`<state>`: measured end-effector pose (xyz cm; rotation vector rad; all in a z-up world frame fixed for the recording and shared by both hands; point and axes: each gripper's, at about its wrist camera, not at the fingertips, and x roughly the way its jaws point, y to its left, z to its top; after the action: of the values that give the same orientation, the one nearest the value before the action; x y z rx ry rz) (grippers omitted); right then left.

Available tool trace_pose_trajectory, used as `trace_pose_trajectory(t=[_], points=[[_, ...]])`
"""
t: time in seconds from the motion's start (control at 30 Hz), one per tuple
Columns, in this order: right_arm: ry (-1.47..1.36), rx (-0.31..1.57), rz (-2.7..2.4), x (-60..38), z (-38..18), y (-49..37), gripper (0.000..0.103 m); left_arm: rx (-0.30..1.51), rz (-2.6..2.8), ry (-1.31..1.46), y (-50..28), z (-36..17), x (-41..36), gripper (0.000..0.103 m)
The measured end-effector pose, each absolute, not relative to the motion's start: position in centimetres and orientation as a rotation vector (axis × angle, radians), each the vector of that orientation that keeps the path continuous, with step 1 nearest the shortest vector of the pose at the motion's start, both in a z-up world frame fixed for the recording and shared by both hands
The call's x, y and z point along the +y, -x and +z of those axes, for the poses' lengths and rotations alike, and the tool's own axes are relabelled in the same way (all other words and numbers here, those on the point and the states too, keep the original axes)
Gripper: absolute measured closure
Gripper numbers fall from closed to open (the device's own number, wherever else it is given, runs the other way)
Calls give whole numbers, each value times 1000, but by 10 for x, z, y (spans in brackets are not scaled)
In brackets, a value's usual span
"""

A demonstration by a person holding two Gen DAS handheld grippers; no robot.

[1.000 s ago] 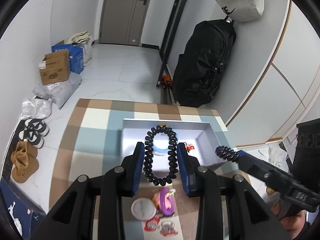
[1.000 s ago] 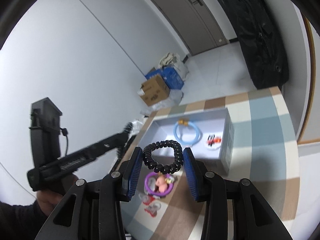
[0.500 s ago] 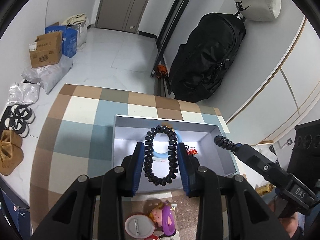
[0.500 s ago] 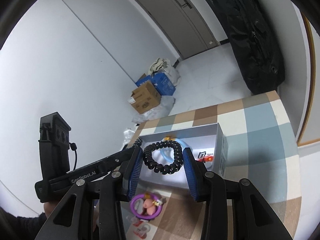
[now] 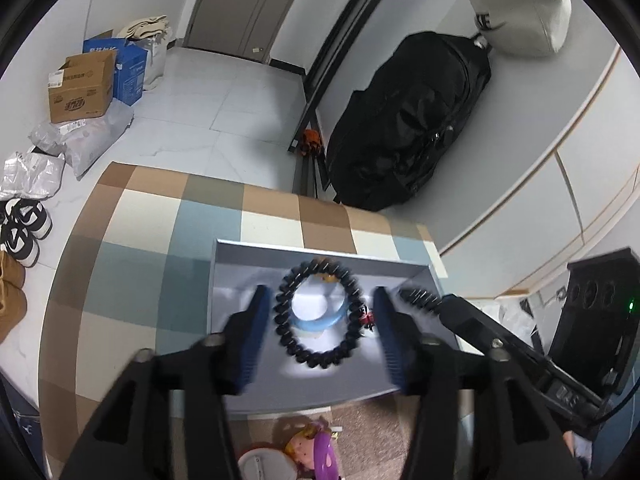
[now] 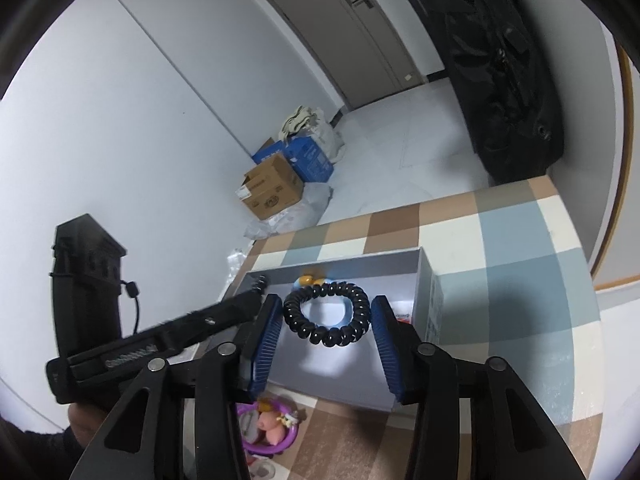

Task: Organize jewelry
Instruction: 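Carry both black bracelets over the box and release them inside, then withdraw both grippers from the box toward the purple pig ring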

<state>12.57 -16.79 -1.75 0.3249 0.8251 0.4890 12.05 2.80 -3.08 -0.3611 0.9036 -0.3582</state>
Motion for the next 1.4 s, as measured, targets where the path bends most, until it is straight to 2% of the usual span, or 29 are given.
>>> trace_pose_trajectory(t=[0.07, 0.4, 0.57, 0.7, 0.8, 0.93, 1.4], points=[[-329, 795, 465, -170, -14, -123, 24, 891, -369, 403, -121, -30, 33, 39], [-358, 789, 397, -182, -10, -119, 12, 883, -312, 334, -112, -24, 34, 38], [-343, 763, 370, -186, -3, -109, 2, 862, -256, 303, -98, -18, 45, 38], [-335, 770, 354, -186, -2, -102, 0, 860, -212, 286, -84, -20, 52, 36], [-317, 772, 348, -184, -2, -93, 0, 868, -194, 284, -74, -25, 53, 27], [-284, 780, 343, -180, -3, -81, 0, 890, -170, 251, -62, -31, 50, 21], [-262, 910, 348, -168, -33, -65, 0, 925, -118, 232, -42, -39, 60, 20]])
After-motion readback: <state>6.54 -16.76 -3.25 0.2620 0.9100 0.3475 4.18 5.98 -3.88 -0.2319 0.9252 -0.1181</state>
